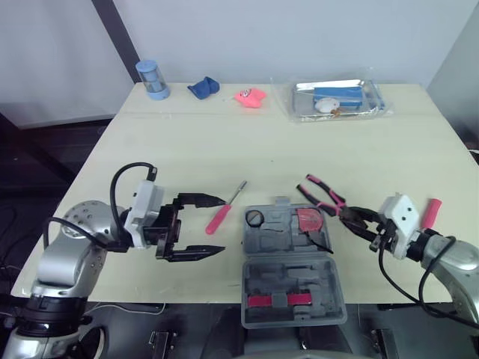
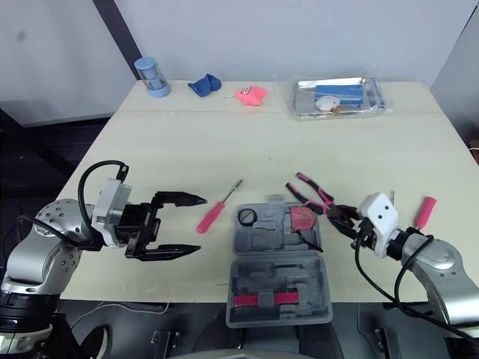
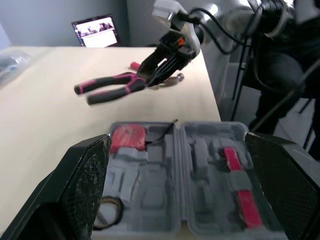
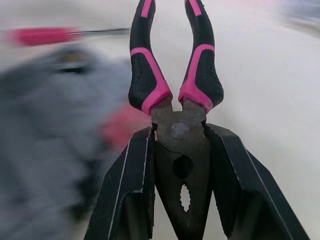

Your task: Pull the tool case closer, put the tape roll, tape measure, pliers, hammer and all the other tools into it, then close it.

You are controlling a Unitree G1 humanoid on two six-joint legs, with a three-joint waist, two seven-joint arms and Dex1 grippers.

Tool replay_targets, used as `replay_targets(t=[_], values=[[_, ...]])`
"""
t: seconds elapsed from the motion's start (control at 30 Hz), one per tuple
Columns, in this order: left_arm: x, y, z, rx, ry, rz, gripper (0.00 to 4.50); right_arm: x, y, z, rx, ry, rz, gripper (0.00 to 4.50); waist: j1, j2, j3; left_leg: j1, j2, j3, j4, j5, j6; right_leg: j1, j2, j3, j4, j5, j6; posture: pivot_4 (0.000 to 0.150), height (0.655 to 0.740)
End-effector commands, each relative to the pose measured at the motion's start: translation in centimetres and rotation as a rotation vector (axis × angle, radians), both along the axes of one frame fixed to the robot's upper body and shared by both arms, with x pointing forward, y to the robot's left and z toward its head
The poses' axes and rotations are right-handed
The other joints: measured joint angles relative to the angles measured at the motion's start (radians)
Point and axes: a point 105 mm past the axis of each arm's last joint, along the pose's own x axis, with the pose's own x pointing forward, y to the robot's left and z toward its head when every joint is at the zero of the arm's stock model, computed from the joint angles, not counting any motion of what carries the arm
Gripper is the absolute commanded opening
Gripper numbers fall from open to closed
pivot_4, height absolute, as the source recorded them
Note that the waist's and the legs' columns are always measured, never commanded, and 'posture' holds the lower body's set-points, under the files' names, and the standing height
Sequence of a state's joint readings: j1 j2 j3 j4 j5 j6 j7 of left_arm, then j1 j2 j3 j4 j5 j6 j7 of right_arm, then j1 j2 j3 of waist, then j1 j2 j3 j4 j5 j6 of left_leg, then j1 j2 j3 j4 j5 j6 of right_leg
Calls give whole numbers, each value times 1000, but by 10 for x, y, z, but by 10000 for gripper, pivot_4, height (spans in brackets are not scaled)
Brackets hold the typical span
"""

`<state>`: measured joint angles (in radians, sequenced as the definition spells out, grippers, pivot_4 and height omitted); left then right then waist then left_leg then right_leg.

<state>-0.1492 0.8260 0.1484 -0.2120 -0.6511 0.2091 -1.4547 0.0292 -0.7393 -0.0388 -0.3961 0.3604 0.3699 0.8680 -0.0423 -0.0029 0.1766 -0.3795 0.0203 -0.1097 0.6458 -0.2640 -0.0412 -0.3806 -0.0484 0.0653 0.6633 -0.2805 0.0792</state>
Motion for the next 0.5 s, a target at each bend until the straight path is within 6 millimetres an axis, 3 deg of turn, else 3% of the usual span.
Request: replay_targets(t=[0.03,0.2,0.5], values=[[-1,9,6,35,-31,-23,45000,-3,21,10,-106,0,231,9528,0,-1,1,0,0,-1,0,0,0,0,0,0,0,0,0,1500,7400],[0,19,6,69,-18,-22,45000,6,40,9,-240,34,415,9528,-2,-2,3,0,0,0,1,0,0,0,0,0,0,0,0,1500,7400],[2,37,0,167,-14,-19,45000,25,62,-8,-404,54,465,9528,1,-4,5,-6,0,-3,1,0,0,-6,0,-3,0,0,0,1500,7400]])
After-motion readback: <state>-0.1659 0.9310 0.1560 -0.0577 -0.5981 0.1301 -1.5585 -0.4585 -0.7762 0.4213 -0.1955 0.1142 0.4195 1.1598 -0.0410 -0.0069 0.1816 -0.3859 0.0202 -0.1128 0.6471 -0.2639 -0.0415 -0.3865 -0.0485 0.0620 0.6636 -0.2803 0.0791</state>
